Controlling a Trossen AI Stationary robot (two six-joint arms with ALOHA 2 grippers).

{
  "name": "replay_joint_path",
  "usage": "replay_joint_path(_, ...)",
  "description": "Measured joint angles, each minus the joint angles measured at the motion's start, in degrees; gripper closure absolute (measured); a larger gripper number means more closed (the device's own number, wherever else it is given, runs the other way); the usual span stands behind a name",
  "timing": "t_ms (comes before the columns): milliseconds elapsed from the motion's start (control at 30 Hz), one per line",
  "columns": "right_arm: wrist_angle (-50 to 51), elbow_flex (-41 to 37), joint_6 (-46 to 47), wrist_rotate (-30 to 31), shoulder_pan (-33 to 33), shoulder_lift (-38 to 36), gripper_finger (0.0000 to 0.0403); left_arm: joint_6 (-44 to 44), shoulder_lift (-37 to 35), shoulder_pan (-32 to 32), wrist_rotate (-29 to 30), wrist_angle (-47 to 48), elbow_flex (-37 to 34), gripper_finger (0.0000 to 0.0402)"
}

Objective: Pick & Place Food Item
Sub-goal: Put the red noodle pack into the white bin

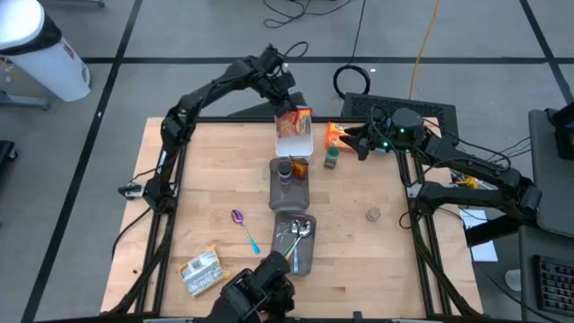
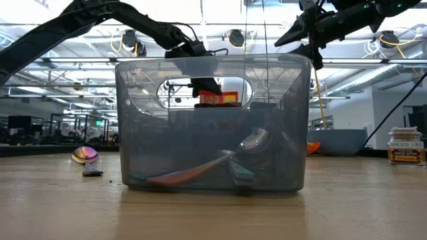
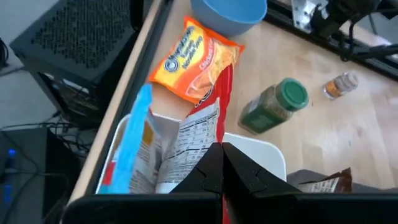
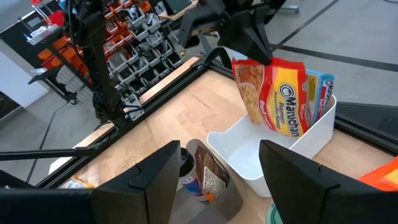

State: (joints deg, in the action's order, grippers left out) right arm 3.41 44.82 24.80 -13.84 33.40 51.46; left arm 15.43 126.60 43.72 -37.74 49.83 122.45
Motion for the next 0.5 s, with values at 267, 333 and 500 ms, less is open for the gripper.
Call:
replay_joint_path(267,0.29,0.00,-0.31,0.08,0.01,0.00,0.0190,2.20,0.21,0.04,1.84,1.25,0.00,0.0401)
replay_joint_path(333,0.34,0.00,-0.41,0.10,0.01,0.00,0.0190,2.75,0.21,0.04,1.79,1.30,0.00,0.0401)
replay_joint_path(500,1.59,0.00,-0.80,0.14,0.01,0.00,0.0190,3.84,0.31,0.02,1.86,1.24,0.00,0.0401)
